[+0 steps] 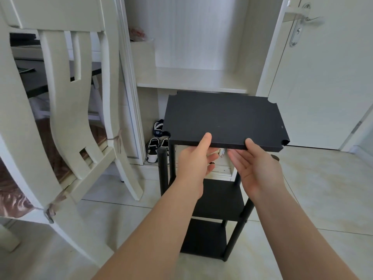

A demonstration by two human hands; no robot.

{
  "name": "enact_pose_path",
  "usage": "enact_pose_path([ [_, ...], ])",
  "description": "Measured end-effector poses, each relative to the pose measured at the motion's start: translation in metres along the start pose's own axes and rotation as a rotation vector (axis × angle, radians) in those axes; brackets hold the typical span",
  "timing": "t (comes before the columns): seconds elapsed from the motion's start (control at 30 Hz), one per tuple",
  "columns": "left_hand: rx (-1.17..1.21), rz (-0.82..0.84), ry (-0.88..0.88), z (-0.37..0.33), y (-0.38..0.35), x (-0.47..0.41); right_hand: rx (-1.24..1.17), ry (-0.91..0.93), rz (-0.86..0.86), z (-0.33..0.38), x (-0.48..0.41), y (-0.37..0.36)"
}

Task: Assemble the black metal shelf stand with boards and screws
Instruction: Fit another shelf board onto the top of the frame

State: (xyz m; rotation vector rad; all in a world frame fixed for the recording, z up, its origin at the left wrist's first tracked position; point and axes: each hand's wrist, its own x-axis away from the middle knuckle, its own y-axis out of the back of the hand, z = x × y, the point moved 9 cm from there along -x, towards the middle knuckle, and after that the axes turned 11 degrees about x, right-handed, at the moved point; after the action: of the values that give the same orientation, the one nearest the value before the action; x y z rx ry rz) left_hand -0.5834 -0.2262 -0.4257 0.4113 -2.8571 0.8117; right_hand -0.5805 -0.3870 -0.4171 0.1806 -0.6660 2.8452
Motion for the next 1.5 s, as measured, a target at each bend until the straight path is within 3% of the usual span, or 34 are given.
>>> enact_pose_path([
  [0.17, 0.005, -0.050, -0.039, 0.004, 0.002, -0.006, 0.019, -0.026, -0.022, -0.006, -0.005, 0.005],
  [0.5, 0.044, -0.144, 0.048, 0.021, 0.013, -0.016, 0.123, -0.089, -0.013, -0.017, -0.013, 0.011],
  [1.3, 0.078, -0.191, 0.141, 0.033, 0.032, -0.021, 0.171, -0.178, 0.077, -0.029, -0.018, 0.006],
  [1.5, 0.029, -0.254, 0.095, 0.036, 0.037, -0.028, 0.168, -0.214, 0.079, -0.037, -0.022, 0.007],
])
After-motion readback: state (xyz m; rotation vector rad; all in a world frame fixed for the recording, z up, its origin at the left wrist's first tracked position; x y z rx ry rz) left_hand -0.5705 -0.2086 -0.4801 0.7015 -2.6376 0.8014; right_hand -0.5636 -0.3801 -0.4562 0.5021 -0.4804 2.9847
